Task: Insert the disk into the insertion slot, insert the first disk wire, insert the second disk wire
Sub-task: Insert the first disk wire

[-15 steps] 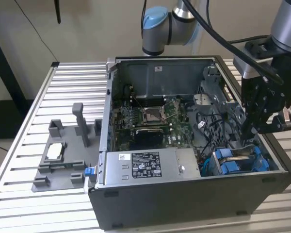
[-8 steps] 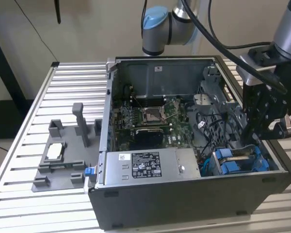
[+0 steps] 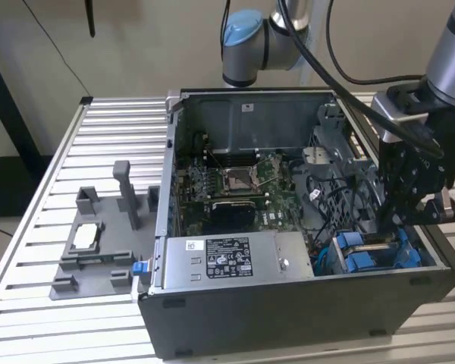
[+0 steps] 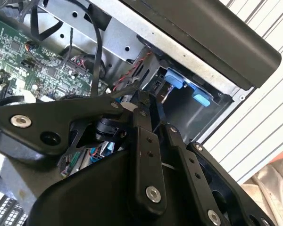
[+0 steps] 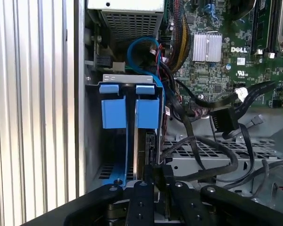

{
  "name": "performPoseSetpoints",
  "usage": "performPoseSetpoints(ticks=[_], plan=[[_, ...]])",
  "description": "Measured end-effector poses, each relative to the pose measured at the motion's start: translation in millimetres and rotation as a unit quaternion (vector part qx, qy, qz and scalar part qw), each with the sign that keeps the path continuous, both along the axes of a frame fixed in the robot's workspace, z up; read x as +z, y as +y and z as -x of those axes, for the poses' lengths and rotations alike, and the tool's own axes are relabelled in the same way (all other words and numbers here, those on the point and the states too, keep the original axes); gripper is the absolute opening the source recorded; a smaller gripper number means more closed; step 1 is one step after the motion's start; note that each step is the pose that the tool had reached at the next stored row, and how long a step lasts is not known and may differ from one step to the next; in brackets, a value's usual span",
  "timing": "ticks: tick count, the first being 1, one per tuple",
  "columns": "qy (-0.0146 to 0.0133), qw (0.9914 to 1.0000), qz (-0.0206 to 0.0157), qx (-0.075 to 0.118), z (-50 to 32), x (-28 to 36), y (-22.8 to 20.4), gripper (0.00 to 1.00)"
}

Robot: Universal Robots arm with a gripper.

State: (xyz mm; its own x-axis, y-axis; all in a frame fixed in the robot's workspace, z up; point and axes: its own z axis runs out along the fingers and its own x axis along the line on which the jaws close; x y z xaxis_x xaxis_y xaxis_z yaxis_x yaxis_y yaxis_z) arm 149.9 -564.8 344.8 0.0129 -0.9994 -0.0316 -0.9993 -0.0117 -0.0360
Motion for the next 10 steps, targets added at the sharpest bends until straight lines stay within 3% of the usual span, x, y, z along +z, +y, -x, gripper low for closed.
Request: performPoseSetpoints(ticks=[5, 10], plan=[[0.0001, 0.99998, 0.0001, -0.006, -3.2, -3.6, -0.1, 0.19], [0.0029, 0.99994, 0.0001, -0.011, -5.4, -4.7, 0.0, 0.19]])
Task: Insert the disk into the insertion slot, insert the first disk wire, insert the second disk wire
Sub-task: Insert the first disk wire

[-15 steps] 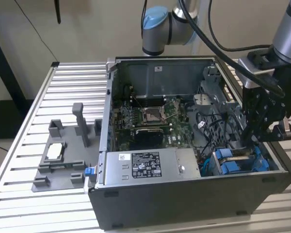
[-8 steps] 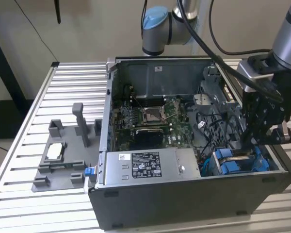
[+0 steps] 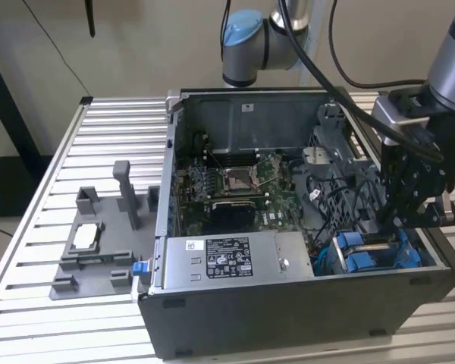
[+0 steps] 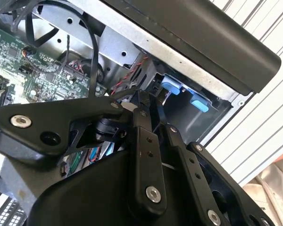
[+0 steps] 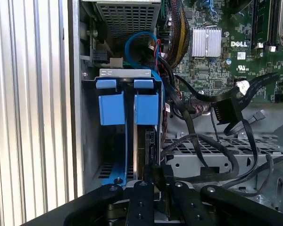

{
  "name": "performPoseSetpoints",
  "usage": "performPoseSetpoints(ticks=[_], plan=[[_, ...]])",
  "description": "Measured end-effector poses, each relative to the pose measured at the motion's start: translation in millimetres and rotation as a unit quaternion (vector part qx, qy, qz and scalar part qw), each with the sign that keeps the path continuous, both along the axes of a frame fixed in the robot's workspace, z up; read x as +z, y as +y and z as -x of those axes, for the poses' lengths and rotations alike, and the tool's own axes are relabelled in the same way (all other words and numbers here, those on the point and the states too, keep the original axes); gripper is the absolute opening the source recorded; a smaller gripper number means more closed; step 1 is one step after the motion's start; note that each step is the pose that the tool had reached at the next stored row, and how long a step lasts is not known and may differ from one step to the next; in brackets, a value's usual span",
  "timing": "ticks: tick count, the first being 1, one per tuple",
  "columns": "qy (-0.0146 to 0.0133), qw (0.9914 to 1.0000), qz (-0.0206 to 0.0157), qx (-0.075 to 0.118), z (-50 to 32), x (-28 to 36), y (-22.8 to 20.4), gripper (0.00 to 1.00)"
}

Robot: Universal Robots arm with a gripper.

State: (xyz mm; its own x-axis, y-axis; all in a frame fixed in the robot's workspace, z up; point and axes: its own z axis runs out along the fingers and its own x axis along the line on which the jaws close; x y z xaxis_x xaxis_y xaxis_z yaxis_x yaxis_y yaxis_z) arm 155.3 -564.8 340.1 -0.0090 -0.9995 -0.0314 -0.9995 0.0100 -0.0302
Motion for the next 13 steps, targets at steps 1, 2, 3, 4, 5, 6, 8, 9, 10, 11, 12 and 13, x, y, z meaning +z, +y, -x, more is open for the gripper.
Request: performPoseSetpoints(ticks=[1, 2, 3, 4, 5, 6, 8, 9, 10, 11, 12, 13], plan=[[0.0013, 1.0, 0.0, -0.001, -0.1, -0.1, 0.0, 0.19], [0.0029, 1.0, 0.0, -0.001, -0.3, -0.1, -0.1, 0.19], [0.0046, 0.99999, -0.0001, -0.001, -0.5, -0.1, -0.2, 0.19], [0.0058, 0.99998, -0.0001, -0.001, -0.5, -0.1, -0.4, 0.19], [0.0065, 0.99998, -0.0001, -0.001, -0.6, -0.1, -0.9, 0.19], [0.0065, 0.99998, -0.0006, -0.001, -0.6, -0.2, -2.0, 0.19], [0.0068, 0.99998, -0.0013, -0.001, -1.1, -0.2, -3.4, 0.19], [0.0068, 0.99998, -0.0012, -0.001, -1.1, 0.0, -3.7, 0.19], [0.0068, 0.99998, -0.0013, -0.001, -1.2, 0.0, -3.7, 0.19], [0.0068, 0.99997, -0.0015, -0.001, -1.2, -0.4, -3.7, 0.19], [0.0068, 0.99997, -0.0022, -0.001, -1.2, -1.2, -3.8, 0.19], [0.0068, 0.99997, -0.0031, -0.001, -1.2, -2.3, -3.8, 0.19]])
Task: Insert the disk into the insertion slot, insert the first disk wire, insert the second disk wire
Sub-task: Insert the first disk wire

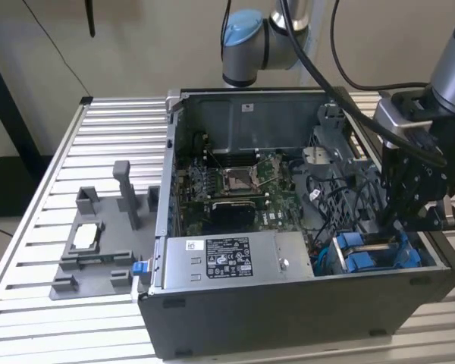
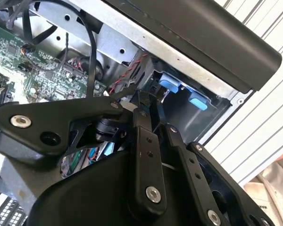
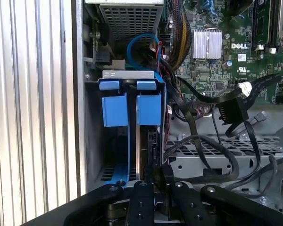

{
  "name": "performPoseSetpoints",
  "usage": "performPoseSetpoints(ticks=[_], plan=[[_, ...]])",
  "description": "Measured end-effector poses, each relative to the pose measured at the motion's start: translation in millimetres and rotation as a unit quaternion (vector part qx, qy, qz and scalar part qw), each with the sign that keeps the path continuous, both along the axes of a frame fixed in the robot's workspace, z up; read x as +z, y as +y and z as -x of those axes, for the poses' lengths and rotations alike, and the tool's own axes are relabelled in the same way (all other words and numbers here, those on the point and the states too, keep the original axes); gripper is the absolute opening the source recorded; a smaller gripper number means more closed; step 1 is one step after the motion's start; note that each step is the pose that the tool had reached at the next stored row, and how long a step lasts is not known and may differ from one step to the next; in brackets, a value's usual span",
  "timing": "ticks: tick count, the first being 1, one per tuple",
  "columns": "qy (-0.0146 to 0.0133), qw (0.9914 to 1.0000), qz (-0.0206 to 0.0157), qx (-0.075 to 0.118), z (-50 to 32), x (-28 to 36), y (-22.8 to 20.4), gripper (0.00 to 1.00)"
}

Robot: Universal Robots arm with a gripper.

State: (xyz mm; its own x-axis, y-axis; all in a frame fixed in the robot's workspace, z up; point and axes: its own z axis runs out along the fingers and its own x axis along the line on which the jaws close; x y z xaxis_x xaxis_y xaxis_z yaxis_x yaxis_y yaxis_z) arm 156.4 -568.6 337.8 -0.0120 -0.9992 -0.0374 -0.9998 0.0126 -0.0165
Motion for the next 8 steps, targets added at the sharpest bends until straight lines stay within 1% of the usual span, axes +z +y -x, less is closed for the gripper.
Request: performPoseSetpoints(ticks=[1, 4, 5, 6, 7, 8], plan=[[0.0, 1.0, -0.001, 0.0, 0.0, -1.3, 0.0, 0.19], [0.0, 1.0, -0.0009, 0.0, 0.0, -5.3, 0.0, 0.19], [0.0, 1.0, -0.0014, 0.0, 0.0, -5.5, -0.4, 0.19], [0.0, 1.0, -0.002, 0.0, 0.0, -5.3, -0.5, 0.19], [0.0, 0.99999, -0.0036, 0.0, 0.0, -3.6, -0.6, 0.19], [0.0, 0.99999, -0.004, 0.0, 0.0, 0.1, -0.8, 0.19]])
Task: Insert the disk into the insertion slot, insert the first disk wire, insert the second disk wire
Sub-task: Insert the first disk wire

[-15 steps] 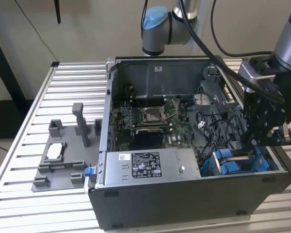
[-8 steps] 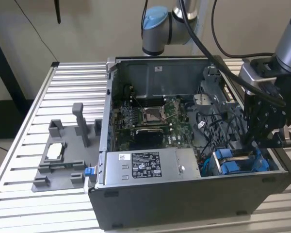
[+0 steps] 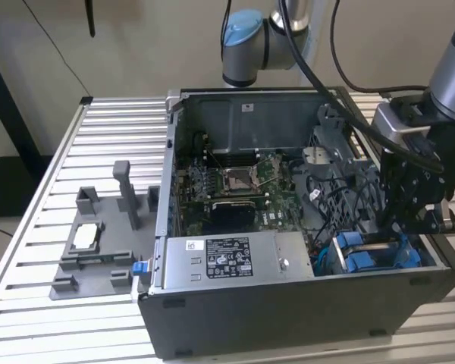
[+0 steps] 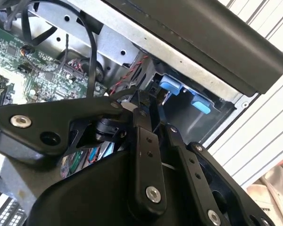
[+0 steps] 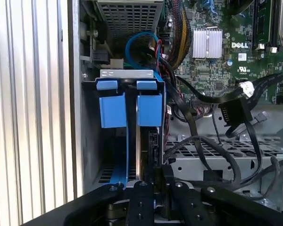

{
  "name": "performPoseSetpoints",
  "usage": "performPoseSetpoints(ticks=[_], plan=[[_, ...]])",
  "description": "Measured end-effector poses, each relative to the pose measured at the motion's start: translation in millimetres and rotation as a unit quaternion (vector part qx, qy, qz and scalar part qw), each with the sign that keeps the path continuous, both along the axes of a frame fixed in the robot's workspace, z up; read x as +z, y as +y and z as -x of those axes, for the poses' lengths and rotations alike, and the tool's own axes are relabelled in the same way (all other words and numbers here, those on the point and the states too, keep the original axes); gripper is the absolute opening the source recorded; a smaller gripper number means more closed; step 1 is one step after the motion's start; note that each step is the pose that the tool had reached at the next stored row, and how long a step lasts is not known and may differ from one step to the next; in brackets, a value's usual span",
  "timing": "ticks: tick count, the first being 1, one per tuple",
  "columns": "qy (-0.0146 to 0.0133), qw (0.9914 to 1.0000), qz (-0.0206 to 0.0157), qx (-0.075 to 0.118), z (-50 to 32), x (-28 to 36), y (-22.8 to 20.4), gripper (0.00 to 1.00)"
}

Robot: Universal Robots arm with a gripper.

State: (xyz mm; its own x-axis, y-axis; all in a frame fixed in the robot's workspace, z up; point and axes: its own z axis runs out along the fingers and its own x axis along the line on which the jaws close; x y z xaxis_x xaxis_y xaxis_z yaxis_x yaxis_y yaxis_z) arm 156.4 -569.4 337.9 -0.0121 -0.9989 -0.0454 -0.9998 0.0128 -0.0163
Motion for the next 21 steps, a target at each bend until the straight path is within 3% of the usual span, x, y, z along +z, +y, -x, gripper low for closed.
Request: performPoseSetpoints(ticks=[2, 3, 7, 12, 16, 21], plan=[[0.0, 1.0, 0.001, 0.0, 0.0, 10.3, 0.1, 0.2], [0.0, 1.0, 0.0008, 0.0, 0.0, 14.5, 0.1, 0.27], [-0.0001, 1.0, 0.001, 0.0, 0.7, 31.7, 0.1, 0.27], [-0.0005, 1.0, 0.001, 0.0, 3.7, 47.6, 0.1, 0.27], [-0.0024, 1.0, 0.0009, 0.0, 7.6, 53.3, 1.6, 0.27], [-0.008, 0.99997, 0.001, 0.0, 14.6, 54.6, 10.5, 0.27]])
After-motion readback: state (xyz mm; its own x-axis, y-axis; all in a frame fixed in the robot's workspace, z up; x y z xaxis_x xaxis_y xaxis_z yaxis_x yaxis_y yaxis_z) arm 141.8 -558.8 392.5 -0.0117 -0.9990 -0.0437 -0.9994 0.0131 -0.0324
